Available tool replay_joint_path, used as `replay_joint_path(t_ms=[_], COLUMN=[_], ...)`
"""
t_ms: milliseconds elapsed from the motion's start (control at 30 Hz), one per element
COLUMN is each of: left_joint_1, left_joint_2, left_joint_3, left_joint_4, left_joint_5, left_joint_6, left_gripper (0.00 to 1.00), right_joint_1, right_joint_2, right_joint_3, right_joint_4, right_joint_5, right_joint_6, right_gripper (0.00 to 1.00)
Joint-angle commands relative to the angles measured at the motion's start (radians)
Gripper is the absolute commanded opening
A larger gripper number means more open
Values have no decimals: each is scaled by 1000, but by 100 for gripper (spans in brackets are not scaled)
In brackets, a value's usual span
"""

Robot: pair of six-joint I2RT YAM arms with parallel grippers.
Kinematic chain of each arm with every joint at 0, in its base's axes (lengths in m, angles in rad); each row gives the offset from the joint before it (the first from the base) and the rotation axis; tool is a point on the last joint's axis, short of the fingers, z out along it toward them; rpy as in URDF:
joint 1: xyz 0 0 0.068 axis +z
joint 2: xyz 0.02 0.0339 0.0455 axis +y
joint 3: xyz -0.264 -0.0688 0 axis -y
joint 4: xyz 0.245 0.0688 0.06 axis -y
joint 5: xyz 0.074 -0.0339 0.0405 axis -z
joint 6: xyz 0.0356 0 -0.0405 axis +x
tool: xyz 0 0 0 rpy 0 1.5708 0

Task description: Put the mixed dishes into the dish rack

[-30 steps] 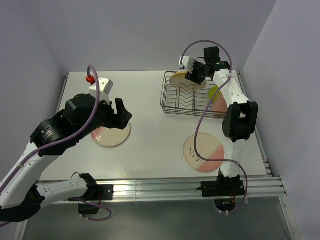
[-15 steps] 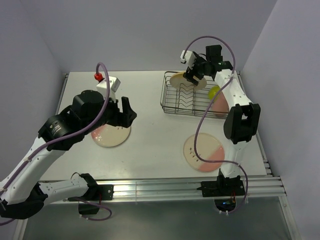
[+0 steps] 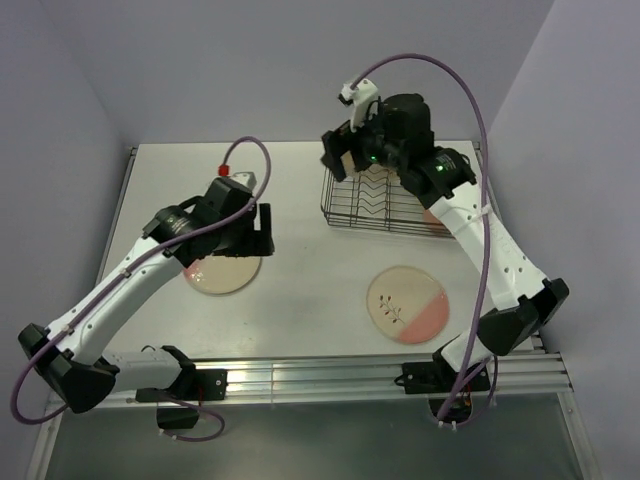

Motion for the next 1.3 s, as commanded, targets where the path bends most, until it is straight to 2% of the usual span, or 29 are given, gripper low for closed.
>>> replay_joint_path(t_ms=[0,33,67,100,167,200,267,300,400,500,600,800,900,967,1100,1267], left_joint_1=[54,57,59,60,59,59,60,60,59,60,59,60,59,59,60,60], left_joint_2=[-164,-201,-239,-308,-369,-424,-474,-514,-569,-585,-578,-592,-607,-618,-627,-634], left_joint_3=[-9,-23,-27,-30,-38,-46,-69,-76,-86,-51,12,94,106,106,104,83], left_joint_4=[-65,-54,-37,-30,-13,5,12,9,4,-23,-88,-197,-226,-232,-235,-235], left_joint_5=[-135,-179,-195,-210,-218,-211,-194,-186,-152,-139,-142,-119,-120,-123,-108,-109], left_joint_6=[-135,-148,-158,-171,-171,-169,-178,-194,-191,-177,-159,-146,-142,-140,-123,-105], left_gripper=[82,82,82,82,81,81,80,80,79,79,79,79,79,79,79,79], right_joint_1=[135,154,200,235,330,431,507,540,554,565,561,553,544,538,534,539], right_joint_2=[53,70,83,95,98,115,158,223,329,417,555,806,889,914,933,888], right_joint_3=[128,131,92,60,3,-2,37,62,101,88,163,390,481,490,461,326], right_joint_4=[-224,-303,-313,-304,-254,-229,-229,-247,-266,-197,-233,-324,-368,-396,-436,-393], right_joint_5=[240,177,136,96,168,216,354,367,358,364,377,381,391,405,445,453], right_joint_6=[660,749,886,930,1007,1045,1091,1165,1297,1374,1443,1452,1449,1471,1478,1469], right_gripper=[100,100,100,100,100,100,100,100,100,100,100,87,70,62,62,63])
